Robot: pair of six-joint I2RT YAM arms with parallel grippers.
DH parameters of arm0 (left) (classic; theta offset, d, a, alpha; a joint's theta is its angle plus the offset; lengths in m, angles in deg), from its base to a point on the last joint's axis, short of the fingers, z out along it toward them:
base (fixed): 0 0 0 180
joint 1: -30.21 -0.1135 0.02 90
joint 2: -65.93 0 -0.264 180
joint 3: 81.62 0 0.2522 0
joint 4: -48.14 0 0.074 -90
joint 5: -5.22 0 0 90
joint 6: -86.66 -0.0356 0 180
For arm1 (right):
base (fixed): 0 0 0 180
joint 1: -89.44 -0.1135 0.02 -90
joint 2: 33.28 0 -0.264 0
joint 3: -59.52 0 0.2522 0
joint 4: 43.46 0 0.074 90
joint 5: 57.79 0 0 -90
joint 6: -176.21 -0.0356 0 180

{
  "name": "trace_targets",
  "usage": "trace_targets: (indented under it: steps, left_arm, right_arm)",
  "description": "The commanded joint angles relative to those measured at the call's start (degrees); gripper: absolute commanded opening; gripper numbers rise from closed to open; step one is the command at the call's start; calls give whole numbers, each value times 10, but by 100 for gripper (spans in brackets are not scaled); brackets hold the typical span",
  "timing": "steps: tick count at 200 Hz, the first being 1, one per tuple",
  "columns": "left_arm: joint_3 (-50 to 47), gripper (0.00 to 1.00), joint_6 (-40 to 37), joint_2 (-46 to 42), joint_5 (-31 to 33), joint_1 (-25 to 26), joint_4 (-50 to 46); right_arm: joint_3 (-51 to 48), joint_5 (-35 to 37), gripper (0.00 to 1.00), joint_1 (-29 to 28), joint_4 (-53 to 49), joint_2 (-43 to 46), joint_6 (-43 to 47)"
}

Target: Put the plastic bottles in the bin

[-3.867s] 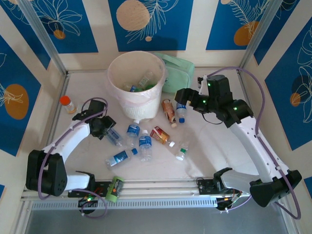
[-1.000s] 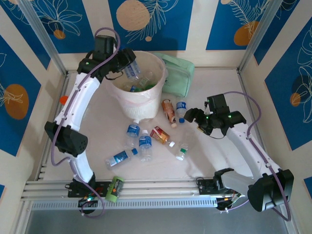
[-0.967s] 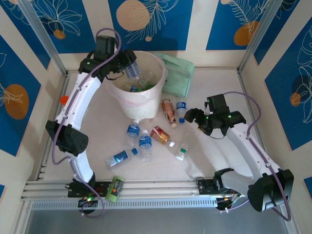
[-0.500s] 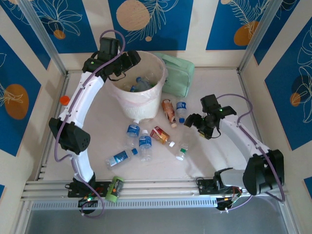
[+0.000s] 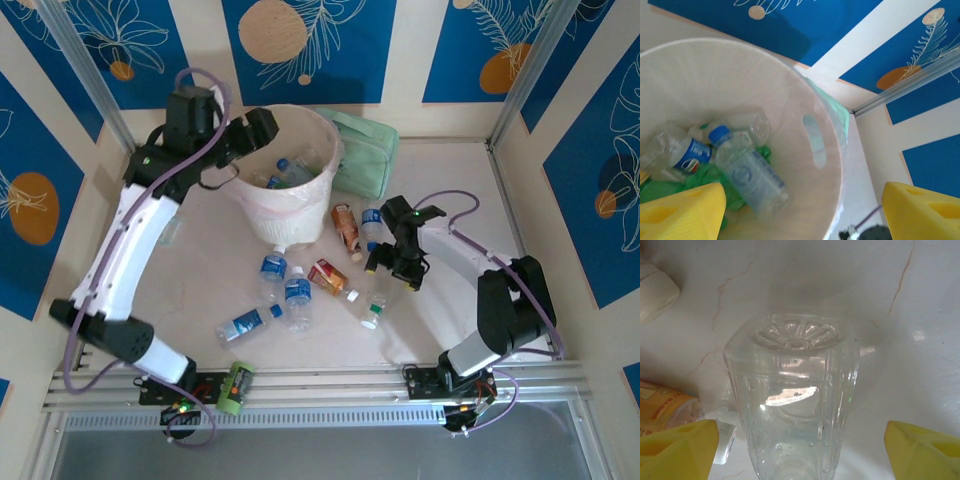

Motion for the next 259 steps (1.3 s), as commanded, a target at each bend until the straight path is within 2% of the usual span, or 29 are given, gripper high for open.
trace_targets:
  steps: [1,18,61,96,118,177,231,259]
  left_arm:
    - [-87,80,-8,-56,-22,2,26]
    - [-148,80,-9,-100,-33,2,39]
    - [-208,80,-37,-156,-17,1,-3]
    - [-285,80,-15,-205,24,-4,-22]
    - [-325,80,-1,-229,24,-12,-21]
    - [-379,80,-4,-234,17,-16,-24]
    - [-418,79,5,-234,8,-18,-16]
    - [-435,79,13,-240,3,-17,-16]
  right_arm:
    - [18,20,86,-1,-23,-22,-18]
    - [24,21,86,-1,-20,-40,-22]
    - [42,18,82,-1,-12,-80,-25]
    - [44,24,81,-1,-5,-100,-28]
    - [36,19,79,-1,5,-105,-32]
    - [25,25,71,-1,9,-102,-36]
    - [19,35,60,5,5,-71,-32]
    - [27,39,58,8,-4,-31,-24]
